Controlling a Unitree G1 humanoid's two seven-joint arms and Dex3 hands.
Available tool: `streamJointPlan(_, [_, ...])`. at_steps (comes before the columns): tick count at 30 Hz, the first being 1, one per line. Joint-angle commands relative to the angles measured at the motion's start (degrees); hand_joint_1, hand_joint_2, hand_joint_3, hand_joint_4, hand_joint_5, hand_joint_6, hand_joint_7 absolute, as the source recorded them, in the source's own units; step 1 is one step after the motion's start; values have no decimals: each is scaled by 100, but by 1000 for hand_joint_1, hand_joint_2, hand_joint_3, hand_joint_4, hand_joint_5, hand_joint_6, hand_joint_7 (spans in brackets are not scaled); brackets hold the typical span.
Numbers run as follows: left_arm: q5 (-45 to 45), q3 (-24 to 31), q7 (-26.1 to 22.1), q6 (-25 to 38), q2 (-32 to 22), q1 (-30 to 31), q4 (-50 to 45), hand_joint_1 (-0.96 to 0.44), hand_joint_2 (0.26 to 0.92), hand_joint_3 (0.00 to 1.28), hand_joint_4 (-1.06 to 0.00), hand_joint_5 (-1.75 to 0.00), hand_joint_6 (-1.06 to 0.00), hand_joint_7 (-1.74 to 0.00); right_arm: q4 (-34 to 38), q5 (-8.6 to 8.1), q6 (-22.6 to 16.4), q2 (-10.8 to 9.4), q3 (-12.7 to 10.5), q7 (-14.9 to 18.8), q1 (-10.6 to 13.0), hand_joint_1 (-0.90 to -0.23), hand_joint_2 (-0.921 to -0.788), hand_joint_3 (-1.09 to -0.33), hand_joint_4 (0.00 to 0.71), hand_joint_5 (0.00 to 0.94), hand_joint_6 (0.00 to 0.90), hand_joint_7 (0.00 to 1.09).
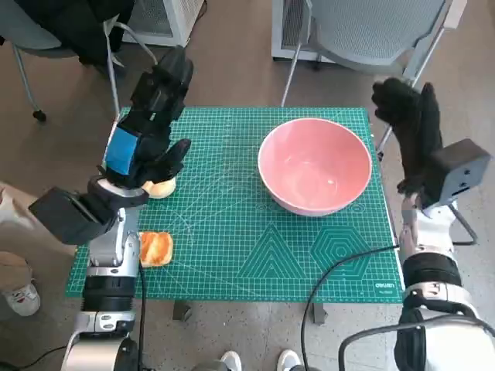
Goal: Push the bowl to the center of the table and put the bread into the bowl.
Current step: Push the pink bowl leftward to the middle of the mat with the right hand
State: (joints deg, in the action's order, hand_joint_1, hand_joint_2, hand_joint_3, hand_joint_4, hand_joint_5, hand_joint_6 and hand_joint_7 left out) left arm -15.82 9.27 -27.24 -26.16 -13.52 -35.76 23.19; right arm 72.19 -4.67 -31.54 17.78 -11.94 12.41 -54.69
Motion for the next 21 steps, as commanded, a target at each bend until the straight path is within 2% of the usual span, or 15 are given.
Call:
streamJointPlan(1, [18,31,35,12,-46,66,-79,-726,921,448,-36,0,-75,-217,205,82,369,45,-22,-98,41,-697,-921,-983,57,1,-1,278])
streamJointPlan(12, [41,26,93,41,-47,88,-121,-733,921,446,-36,0,-75,-217,362,15,958,23,-236,-75,122,-695,-921,-952,73,7,10,298])
streamJointPlan(21, [38,35,108,43,-72,115,-131,-734,921,448,-36,-1,-74,-218,386,1,1198,9,-397,-46,226,-718,-921,-904,92,11,26,307])
